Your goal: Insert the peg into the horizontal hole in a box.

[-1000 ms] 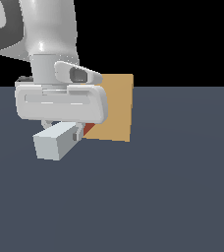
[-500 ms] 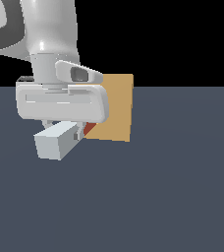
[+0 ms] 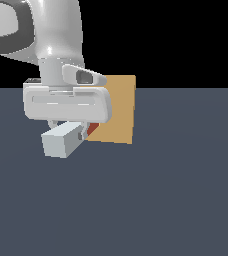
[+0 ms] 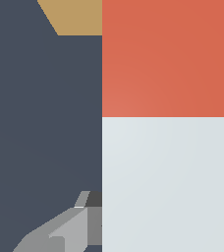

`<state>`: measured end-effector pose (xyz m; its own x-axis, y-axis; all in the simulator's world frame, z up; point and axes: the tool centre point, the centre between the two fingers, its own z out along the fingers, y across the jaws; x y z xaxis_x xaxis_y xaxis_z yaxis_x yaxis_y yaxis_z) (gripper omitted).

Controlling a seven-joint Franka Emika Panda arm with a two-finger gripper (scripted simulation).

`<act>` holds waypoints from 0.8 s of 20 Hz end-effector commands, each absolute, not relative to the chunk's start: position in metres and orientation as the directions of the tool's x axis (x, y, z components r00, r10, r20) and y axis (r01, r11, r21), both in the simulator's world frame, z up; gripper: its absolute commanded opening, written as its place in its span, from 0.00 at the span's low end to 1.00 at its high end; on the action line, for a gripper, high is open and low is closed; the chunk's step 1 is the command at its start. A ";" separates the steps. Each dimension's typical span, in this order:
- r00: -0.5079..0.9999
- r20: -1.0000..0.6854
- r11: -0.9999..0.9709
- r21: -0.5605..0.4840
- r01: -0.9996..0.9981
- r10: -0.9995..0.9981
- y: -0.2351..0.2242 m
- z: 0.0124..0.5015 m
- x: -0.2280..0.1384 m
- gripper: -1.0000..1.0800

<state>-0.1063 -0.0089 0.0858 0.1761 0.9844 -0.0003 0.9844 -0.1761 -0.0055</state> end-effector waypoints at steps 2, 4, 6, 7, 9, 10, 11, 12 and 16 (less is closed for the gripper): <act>0.175 0.001 -0.175 0.000 0.985 0.985 0.012 0.088 -0.101 0.00; 0.175 0.001 -0.175 0.001 0.985 0.985 0.029 0.089 -0.099 0.00; 0.175 0.002 -0.175 0.002 0.985 0.985 0.046 0.089 -0.096 0.00; 0.175 0.002 -0.175 0.002 0.985 0.985 0.054 0.089 -0.094 0.00; 0.175 0.002 -0.175 0.002 0.985 0.985 0.068 0.089 -0.092 0.00; 0.175 0.002 -0.175 0.002 0.985 0.985 0.074 0.089 -0.090 0.00; 0.175 0.002 -0.175 0.003 0.985 0.985 0.079 0.089 -0.089 0.00; 0.175 0.002 -0.175 0.003 0.985 0.985 0.083 0.089 -0.088 0.00; 0.175 0.002 -0.175 0.003 0.985 0.985 0.095 0.090 -0.085 0.00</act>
